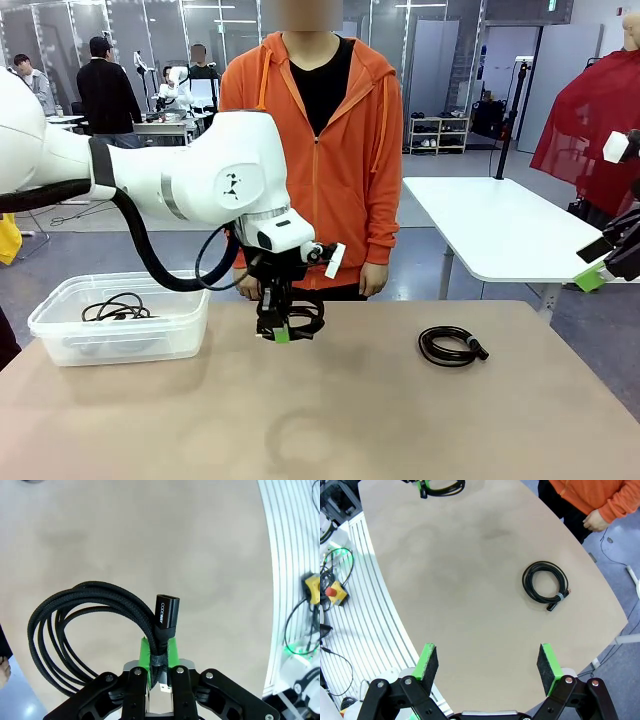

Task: Organize and store the cables.
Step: Place the USB Extension Cable into the Organizing box.

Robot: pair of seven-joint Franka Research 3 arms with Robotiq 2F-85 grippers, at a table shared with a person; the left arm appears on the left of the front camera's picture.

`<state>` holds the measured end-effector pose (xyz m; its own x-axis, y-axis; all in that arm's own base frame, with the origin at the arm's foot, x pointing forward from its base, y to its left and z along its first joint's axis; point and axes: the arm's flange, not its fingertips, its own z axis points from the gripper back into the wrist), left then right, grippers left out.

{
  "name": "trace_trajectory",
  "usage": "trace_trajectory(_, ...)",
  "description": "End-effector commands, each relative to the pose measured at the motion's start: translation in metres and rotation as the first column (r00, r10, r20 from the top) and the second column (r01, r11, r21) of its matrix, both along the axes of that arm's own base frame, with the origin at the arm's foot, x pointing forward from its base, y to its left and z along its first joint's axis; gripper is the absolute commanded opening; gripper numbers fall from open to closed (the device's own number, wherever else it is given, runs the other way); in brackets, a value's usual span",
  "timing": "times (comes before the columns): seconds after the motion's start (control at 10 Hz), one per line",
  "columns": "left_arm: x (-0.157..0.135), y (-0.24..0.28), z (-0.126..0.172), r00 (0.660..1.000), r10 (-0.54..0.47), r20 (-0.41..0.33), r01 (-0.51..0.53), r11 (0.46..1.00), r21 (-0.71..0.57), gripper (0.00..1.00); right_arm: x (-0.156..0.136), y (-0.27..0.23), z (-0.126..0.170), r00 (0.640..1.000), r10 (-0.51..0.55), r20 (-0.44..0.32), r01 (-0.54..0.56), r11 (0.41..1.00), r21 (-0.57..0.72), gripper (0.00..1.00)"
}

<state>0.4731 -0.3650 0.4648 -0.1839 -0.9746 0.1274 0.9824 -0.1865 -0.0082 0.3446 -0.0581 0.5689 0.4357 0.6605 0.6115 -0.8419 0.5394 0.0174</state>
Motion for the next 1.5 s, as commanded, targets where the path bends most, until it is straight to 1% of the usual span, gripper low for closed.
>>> trace_trajectory(0.0, -0.003, 0.012, 0.013, 0.997, -0.073, -0.033, 0.072, 0.997, -0.032, 0.00, 0.000, 0.001, 0.002, 1.000, -0.006, 0.003, 0.006, 1.000, 0.004, 1.00)
trace_trajectory(0.1, 0.000, 0.000, 0.000, 1.000, 0.000, 0.000, 0.000, 1.000, 0.000, 0.00, 0.000, 0.001, 0.002, 1.000, -0.006, 0.003, 0.006, 1.000, 0.004, 1.00)
trace_trajectory(0.6, 0.000, 0.000, 0.000, 1.000, 0.000, 0.000, 0.000, 1.000, 0.000, 0.00, 0.000, 0.001, 0.002, 1.000, -0.006, 0.003, 0.006, 1.000, 0.004, 1.00)
trace_trajectory(0.7, 0.000, 0.000, -0.001, 1.000, -0.018, -0.014, 0.018, 1.000, -0.004, 0.15, 0.000, 0.001, 0.002, 1.000, -0.006, 0.003, 0.006, 1.000, 0.004, 1.00)
trace_trajectory(0.8, 0.004, 0.015, 0.010, 0.994, -0.112, 0.019, 0.113, 0.993, -0.030, 0.15, 0.000, 0.001, 0.002, 1.000, -0.006, 0.003, 0.006, 1.000, 0.004, 1.00)
trace_trajectory(1.0, 0.028, 0.070, 0.016, 0.992, -0.111, 0.058, 0.111, 0.994, -0.001, 0.15, 0.000, 0.001, 0.002, 1.000, -0.006, 0.003, 0.006, 1.000, 0.004, 1.00)
trace_trajectory(1.1, 0.036, 0.094, 0.013, 0.992, -0.101, 0.077, 0.099, 0.995, 0.031, 0.15, 0.000, 0.001, 0.002, 1.000, -0.006, 0.003, 0.006, 1.000, 0.004, 1.00)
trace_trajectory(1.2, 0.044, 0.115, 0.015, 0.993, -0.083, 0.088, 0.081, 0.997, 0.020, 0.15, 0.000, 0.001, 0.002, 1.000, -0.006, 0.003, 0.006, 1.000, 0.004, 1.00)
trace_trajectory(1.3, 0.050, 0.136, 0.018, 0.988, -0.095, 0.119, 0.095, 0.995, -0.002, 0.15, 0.000, 0.001, 0.002, 1.000, -0.006, 0.003, 0.006, 1.000, 0.004, 1.00)
trace_trajectory(1.4, 0.054, 0.156, 0.021, 0.977, -0.134, 0.164, 0.137, 0.991, -0.004, 0.15, 0.000, 0.001, 0.002, 1.000, -0.006, 0.003, 0.006, 1.000, 0.004, 1.00)
